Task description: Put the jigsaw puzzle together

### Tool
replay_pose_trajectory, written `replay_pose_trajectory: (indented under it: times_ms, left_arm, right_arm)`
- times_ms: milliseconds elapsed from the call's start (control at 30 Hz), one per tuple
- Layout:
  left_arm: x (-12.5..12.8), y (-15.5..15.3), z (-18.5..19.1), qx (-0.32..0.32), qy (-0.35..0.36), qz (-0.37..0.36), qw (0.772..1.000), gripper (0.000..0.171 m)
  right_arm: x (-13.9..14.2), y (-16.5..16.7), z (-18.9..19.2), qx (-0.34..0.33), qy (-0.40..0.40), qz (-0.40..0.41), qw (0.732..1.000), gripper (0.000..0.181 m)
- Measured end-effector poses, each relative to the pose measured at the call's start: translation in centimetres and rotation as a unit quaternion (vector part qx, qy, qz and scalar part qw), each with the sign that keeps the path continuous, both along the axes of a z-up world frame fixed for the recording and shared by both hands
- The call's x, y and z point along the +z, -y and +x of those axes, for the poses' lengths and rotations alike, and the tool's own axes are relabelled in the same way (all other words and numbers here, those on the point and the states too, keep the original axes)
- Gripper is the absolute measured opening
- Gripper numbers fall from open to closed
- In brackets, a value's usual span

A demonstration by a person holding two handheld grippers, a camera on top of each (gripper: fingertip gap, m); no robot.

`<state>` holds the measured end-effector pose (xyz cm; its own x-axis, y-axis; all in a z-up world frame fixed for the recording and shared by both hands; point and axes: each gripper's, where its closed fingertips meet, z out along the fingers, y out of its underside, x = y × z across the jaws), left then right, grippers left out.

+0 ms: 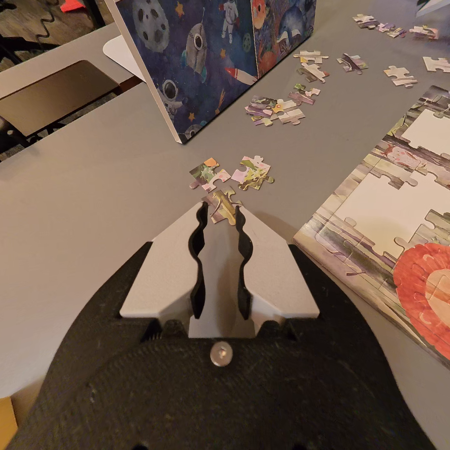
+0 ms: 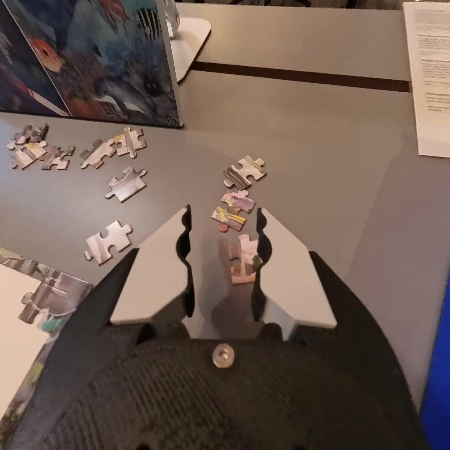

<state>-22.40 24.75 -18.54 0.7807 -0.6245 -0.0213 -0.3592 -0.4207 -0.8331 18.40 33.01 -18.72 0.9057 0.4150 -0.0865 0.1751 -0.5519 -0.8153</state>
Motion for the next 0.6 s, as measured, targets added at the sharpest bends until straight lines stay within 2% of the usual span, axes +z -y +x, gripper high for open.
replay_pose_trajectory:
  times_ms: [167, 300, 367, 600]
  left_arm:
    - [-0.1, 0.0, 0.0, -0.001, -0.002, -0.003, 1.0, 0.02]
    - [-0.2, 0.0, 0.1, -0.002, -0.007, -0.003, 1.0, 0.02]
    - [-0.3, 0.1, 0.1, -0.003, -0.01, -0.004, 1.0, 0.02]
    - [-0.4, 0.1, 0.2, -0.005, -0.019, 0.0, 1.0, 0.02]
  right_arm:
    - [-2.5, -1.2, 0.6, 0.006, 0.063, -0.042, 0.997, 0.05]
    - [-2.5, -0.9, 0.2, 0.03, 0.067, -0.037, 0.997, 0.04]
    - [-2.5, -0.6, 0.0, 0.047, 0.065, -0.038, 0.996, 0.024]
    - [-2.4, 0.0, 0.0, 0.063, 0.074, -0.04, 0.994, 0.023]
